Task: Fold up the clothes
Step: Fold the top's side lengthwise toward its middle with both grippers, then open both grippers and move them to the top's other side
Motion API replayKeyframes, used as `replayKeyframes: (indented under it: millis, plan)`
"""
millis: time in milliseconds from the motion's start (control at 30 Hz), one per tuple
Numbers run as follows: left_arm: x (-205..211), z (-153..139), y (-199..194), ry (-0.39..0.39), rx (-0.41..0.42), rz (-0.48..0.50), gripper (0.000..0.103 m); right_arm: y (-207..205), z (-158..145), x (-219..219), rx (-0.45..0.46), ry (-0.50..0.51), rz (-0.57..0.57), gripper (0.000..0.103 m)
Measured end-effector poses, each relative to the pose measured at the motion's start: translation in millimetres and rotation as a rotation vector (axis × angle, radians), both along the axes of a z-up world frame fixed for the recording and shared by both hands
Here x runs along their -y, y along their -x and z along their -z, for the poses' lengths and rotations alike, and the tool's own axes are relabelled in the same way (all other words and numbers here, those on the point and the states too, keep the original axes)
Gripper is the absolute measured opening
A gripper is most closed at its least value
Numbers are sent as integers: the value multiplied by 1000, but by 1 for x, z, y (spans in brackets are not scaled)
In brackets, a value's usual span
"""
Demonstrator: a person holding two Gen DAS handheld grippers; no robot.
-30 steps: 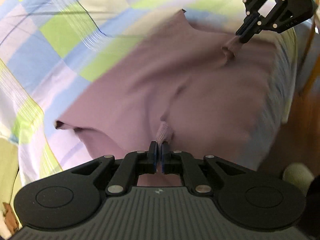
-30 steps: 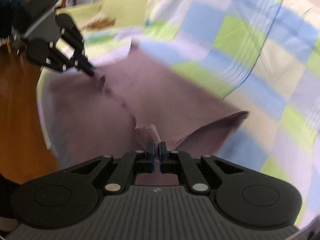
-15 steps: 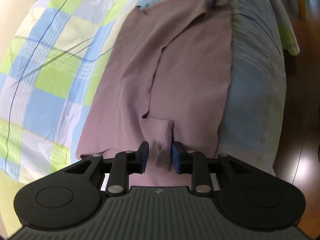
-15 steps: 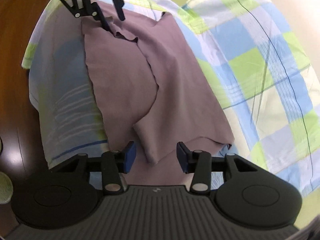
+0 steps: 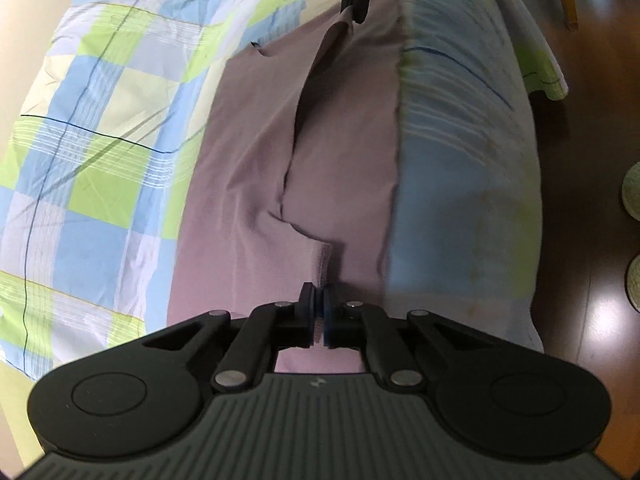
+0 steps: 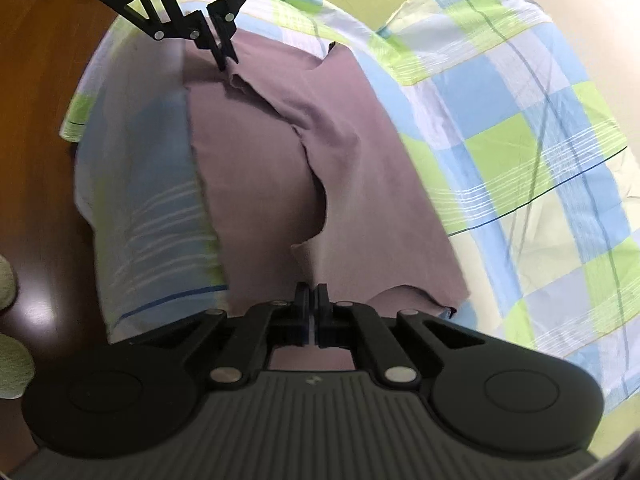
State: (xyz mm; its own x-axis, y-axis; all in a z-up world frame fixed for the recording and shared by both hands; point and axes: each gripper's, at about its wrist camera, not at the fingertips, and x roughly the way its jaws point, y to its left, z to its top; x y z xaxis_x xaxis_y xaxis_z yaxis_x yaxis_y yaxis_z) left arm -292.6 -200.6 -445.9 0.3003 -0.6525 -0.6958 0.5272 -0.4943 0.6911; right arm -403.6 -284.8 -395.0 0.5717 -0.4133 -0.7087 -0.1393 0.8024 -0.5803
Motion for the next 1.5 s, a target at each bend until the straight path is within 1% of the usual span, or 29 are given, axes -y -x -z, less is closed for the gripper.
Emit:
replayKeyframes:
  millis: [100,267,333,533,600,667,733,800,833,867,900,933,1000,1067,1133,1200,1267,1333,1367,1400,1433,1467,1500]
  plan:
    - [-3,-1,4,8,-9,-10,2,5,4,-7,-16,-10,-7,0]
    - [-6,11,7,2,4,-26,2,8,7,-13,-20,-32,0,0]
    - [-13,14,9,3,6,-35,2,8,9,-14,-25,-30,-5,0]
    - [-15,16,14,4,2,-54,2,2,20,-12,-48,-8,0,1]
    - [-16,16,15,-2,-5,-54,2,1,24,-15,-63,10,4,7]
    - [-19,16,16,-9,-12,-52,3,1,24,-19,-77,16,9,22]
    - [-24,14,19,-25,-18,-43,3,4,20,-23,-75,5,27,30]
    - [-28,14,22,-51,-30,-28,9,7,16,-25,-74,-33,42,29]
    - [-30,13,23,-47,-32,-25,9,9,9,-24,-49,-71,56,25]
    - [-32,11,25,-40,-35,-20,9,11,2,-24,-22,-112,70,14]
    - [-35,9,27,-32,-37,-15,9,12,-1,-23,-5,-123,80,9]
    - [-35,5,28,-22,-51,-27,9,10,-7,-22,34,-111,103,8]
    - [-31,-1,29,-7,-95,-78,9,6,-8,-20,58,-100,115,8]
    - [-29,-4,31,0,-116,-110,10,-5,6,-12,-3,-151,151,8]
    - [-28,-6,32,2,-123,-126,10,-9,16,-5,-27,-181,173,8]
    - [-27,-13,33,15,-170,-171,12,-8,3,-4,13,-203,186,8]
    - [-22,-22,32,19,-238,-249,13,-3,-17,-3,75,-245,213,9]
    - [-15,-29,31,27,-290,-328,13,0,-25,-2,70,-261,231,11]
    - [-9,-35,31,34,-332,-384,14,3,-28,1,26,-259,260,11]
    - [-3,-41,30,42,-375,-440,14,5,-30,4,15,-261,272,11]
    - [3,-49,31,56,-430,-491,14,8,-38,10,12,-279,304,11]
    - [10,-56,32,71,-477,-525,14,11,-50,19,36,-313,342,12]
    - [15,-62,34,84,-512,-549,14,13,-54,22,54,-329,358,15]
